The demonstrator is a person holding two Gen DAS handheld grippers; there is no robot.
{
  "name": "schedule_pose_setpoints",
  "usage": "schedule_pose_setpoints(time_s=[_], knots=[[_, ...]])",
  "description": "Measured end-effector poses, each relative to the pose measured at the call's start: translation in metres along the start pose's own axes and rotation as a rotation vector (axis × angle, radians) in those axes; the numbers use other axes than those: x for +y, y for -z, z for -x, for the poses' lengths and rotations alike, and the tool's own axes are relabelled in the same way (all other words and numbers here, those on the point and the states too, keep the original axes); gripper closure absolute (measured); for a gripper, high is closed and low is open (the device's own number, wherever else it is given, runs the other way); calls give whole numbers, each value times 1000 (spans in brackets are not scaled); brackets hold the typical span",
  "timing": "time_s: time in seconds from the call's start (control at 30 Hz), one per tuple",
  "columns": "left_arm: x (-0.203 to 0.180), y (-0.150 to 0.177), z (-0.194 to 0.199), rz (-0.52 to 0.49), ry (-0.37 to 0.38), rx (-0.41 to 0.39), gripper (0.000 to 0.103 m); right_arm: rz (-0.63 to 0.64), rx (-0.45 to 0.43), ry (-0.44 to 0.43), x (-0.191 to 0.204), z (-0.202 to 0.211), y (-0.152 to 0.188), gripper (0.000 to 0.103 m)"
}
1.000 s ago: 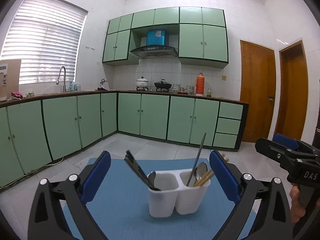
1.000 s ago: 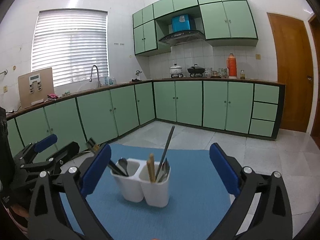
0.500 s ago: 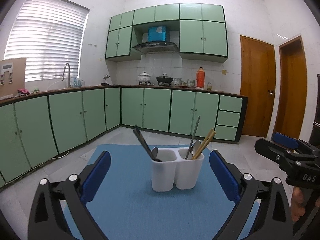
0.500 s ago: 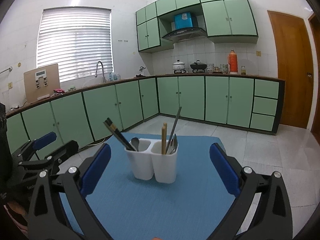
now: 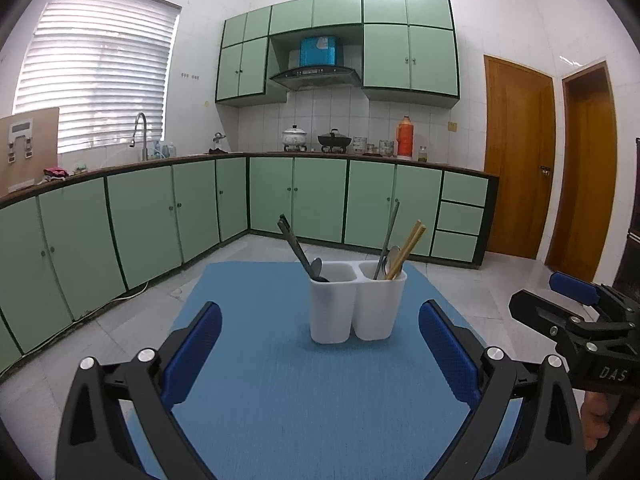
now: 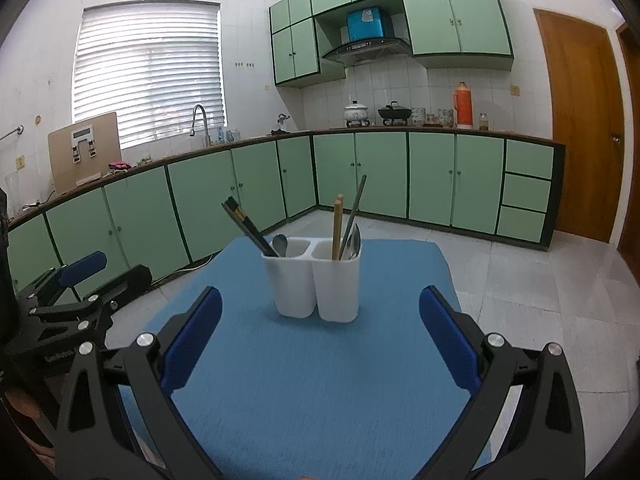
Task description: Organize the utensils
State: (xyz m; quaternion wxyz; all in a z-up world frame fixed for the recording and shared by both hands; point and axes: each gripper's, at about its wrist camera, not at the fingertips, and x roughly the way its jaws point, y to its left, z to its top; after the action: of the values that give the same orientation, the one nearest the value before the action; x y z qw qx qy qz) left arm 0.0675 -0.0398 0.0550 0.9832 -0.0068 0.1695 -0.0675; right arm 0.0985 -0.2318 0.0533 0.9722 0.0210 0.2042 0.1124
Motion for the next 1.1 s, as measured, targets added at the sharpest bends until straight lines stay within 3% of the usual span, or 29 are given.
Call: schedule_pose_setpoints(time_s=[1.1], knots=[[-1, -2, 18, 0, -16, -26, 6, 22, -21, 0, 2, 15, -2, 7]])
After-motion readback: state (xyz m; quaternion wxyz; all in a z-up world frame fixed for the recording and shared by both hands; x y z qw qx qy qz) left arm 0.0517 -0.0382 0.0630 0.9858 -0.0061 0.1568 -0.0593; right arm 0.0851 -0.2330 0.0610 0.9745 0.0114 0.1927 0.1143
